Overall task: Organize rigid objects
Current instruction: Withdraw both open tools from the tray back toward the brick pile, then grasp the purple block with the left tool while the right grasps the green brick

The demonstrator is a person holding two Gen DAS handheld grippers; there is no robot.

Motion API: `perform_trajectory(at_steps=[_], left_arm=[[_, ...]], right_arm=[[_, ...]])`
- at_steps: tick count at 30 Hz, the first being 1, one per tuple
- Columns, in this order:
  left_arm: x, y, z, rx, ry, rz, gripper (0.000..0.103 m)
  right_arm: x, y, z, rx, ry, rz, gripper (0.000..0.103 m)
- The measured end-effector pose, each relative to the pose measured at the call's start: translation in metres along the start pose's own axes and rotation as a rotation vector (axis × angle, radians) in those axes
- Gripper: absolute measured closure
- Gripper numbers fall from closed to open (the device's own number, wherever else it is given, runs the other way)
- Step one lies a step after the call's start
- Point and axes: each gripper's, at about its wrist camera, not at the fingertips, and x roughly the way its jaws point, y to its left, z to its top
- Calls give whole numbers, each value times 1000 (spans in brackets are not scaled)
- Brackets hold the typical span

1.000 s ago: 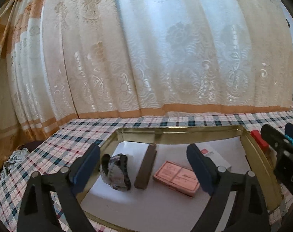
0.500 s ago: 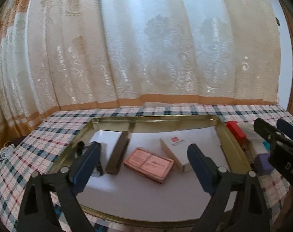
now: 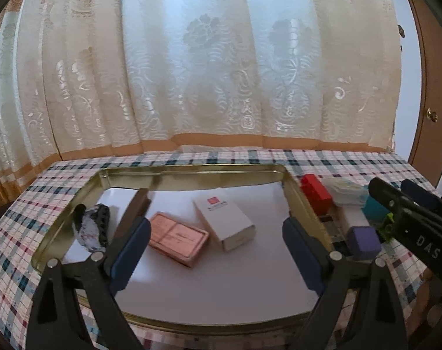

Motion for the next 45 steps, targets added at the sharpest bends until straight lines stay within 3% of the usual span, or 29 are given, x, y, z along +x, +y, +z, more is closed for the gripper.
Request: perform_trajectory(at_steps=[9, 12, 18, 28, 32, 37, 42, 45], left_arm=[[-2, -30, -1, 49, 15, -68, 11], [-3, -43, 0, 60, 14, -88, 13], [-2, -80, 1, 95, 44, -164, 20], [2, -151, 0, 156, 105, -279, 20], [15, -175, -4, 172, 186, -267, 25], [38, -183, -13, 147, 301, -221, 41], [50, -179, -18, 107, 368, -226, 42], [52, -173, -17, 68, 368, -215, 43]], right_arm=[[0, -43, 2, 8, 10, -63, 31], [1, -60, 4, 10, 23, -75, 42], [6, -91, 4, 61, 56, -92, 42], [14, -125, 5, 82, 106, -106, 42], [16, -136, 4, 95, 133, -92, 42], [20, -144, 2, 114, 180, -56, 41], [19, -148, 2, 145, 194, -39, 41], [19, -150, 2, 156, 197, -44, 41]])
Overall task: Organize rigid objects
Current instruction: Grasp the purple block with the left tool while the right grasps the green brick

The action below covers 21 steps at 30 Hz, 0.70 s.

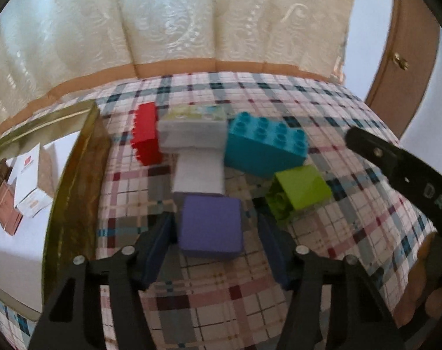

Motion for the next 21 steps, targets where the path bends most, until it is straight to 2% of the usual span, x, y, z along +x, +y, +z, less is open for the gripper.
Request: perform_trajectory(at_steps=[5, 6, 7, 14, 18, 21], left_arm=[[3, -5, 3, 12, 3, 10, 43], [3, -4, 4, 16, 2, 5, 50], [2, -4, 4, 18, -1, 5, 63], [-7, 2, 0, 11, -23, -77, 64], [-28, -2, -7, 64, -100, -82, 64], [-44, 3, -9, 67, -148, -102, 64]], right_arm=[[2, -2, 0, 18, 16, 20, 41], [2, -2, 0, 20, 21, 28, 41], [2, -2, 0, 24, 24, 36, 41], [4, -6, -1, 45, 41, 42, 41], [6, 2, -3, 16, 63, 85, 41], [8, 14, -7, -33, 85, 108, 41]])
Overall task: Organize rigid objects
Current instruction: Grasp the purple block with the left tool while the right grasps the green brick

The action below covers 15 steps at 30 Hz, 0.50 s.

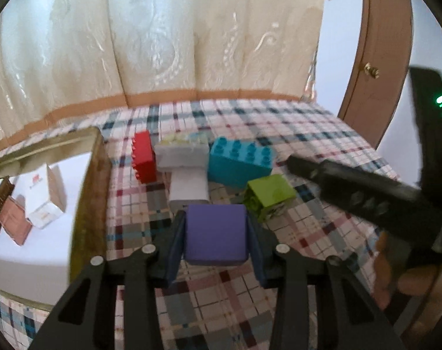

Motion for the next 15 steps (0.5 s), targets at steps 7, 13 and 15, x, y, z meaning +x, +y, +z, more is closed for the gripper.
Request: perform_trajectory(at_steps=[7, 13, 15], left_arm=[[-32, 19, 10, -31, -146, 74, 64], [-28, 29, 13, -73, -131, 83, 64], [-28, 29, 14, -78, -142, 88, 64]], right_arm=[[12, 15, -6, -40, 85, 73, 41], [20, 29, -9, -87, 121, 90, 41], [24, 31, -10, -90, 137, 97, 41]])
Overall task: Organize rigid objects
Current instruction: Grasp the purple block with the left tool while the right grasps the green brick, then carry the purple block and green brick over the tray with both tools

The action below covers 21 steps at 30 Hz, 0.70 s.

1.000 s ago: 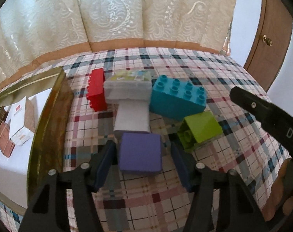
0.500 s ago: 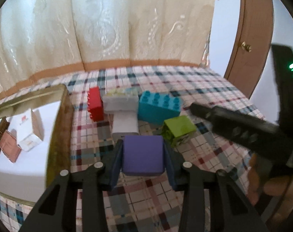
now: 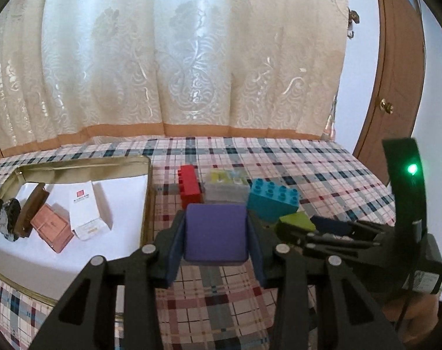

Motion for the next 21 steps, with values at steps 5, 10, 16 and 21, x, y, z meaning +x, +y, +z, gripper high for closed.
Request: perform_trajectory(at_steps=[5, 10, 16, 21], left_arm=[[-2, 1, -2, -6, -1, -1, 64], [1, 2, -2, -15, 13, -3, 64], [0, 2, 0, 3, 3, 0, 64], [-8, 12, 6, 11, -38, 6, 64]], right_arm=[[13, 7, 1, -41, 25, -64, 42], [12, 3, 0, -38, 27, -64, 57], [-14, -11, -2, 34, -98, -89, 58], [-28, -11, -2, 74, -177, -75, 58]])
